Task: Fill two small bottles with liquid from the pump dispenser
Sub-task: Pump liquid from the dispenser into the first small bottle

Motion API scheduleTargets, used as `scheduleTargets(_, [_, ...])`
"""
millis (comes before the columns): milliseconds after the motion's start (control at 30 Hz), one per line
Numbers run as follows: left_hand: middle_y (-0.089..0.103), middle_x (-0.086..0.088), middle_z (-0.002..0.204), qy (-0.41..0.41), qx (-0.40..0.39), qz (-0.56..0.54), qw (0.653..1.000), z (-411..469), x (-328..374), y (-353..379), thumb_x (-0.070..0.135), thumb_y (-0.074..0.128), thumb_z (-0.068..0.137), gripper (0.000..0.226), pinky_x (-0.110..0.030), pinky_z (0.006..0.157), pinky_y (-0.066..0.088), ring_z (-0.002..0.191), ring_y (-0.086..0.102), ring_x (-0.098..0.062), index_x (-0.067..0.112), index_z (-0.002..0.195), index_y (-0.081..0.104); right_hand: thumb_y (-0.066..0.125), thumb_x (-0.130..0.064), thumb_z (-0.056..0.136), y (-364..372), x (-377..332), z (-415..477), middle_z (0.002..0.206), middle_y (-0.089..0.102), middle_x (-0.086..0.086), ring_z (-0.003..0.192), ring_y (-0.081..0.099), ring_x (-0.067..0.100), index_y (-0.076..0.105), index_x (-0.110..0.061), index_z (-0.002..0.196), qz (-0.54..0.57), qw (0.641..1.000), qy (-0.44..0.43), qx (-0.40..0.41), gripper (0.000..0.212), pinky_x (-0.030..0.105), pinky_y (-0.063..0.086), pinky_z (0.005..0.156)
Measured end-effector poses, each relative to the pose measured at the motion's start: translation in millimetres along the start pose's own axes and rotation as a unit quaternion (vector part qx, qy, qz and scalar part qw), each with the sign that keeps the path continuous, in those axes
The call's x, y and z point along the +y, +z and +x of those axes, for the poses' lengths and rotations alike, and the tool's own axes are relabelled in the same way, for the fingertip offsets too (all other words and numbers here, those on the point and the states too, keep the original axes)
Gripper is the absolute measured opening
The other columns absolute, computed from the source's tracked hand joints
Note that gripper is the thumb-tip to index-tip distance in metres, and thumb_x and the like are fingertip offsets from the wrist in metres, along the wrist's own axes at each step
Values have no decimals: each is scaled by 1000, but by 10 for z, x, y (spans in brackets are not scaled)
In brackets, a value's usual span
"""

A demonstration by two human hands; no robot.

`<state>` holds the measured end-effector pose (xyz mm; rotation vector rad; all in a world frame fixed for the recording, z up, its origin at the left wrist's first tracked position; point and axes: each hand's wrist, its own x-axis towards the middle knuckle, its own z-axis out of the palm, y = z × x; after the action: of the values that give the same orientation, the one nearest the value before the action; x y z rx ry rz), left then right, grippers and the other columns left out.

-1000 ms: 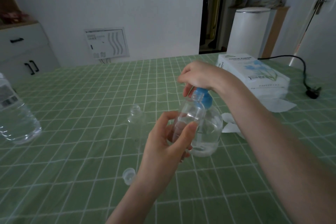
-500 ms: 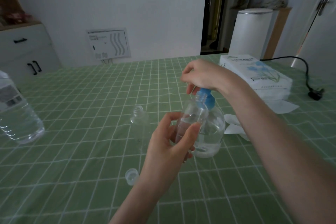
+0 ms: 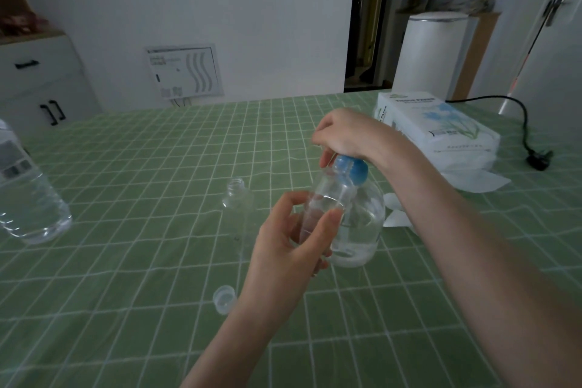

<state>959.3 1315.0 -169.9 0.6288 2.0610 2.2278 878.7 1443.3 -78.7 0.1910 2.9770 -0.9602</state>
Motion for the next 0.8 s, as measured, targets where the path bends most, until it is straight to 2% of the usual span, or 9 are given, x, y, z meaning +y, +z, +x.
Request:
scheduleTargets(167, [66,-2,67,6,-4,-13,1000,-2,17,8,47,63,65,33,-17,48,45,52,56,-7,25,89,61,51,-19,96,-73,-34,-7,106,71,16,101,68,29,61,-1,118,-10,999,-10,38,30,39,51,89])
scheduleTargets(333, [67,-1,68,4,-1,-8,1000,-1,17,0,52,64,65,32,-18,48,46,53,57,-7,29,86,61,50,-17,95,-51,-51,4,103,73,16,98,70,28,62,0,119,-17,1000,2,6,32,42,50,96])
scheduleTargets(533, [68,0,68,-6,8,-3,1000,-5,-1,7,53,67,68,30,-15,45,42,51,57,-6,29,86,61,50,-19,96,15,1,16,111,69,17,106,65,30,59,0,122,-14,1000,9,-8,33,40,47,100])
scheduleTargets(700, [67,-1,69,-7,2,-1,1000,-2,4,7,50,65,70,27,-18,47,44,53,57,-7,29,87,61,50,-22,97,-23,-4,6,113,69,16,105,65,30,59,-2,122,-11,1000,2,1,34,39,48,97])
scheduleTargets(800, [66,-2,68,-3,-4,-4,1000,-1,18,6,48,64,71,23,-18,47,45,53,57,-7,31,86,61,51,-22,96,-86,-26,8,107,72,15,104,67,29,62,-1,119,-15,1000,-1,17,33,37,50,88])
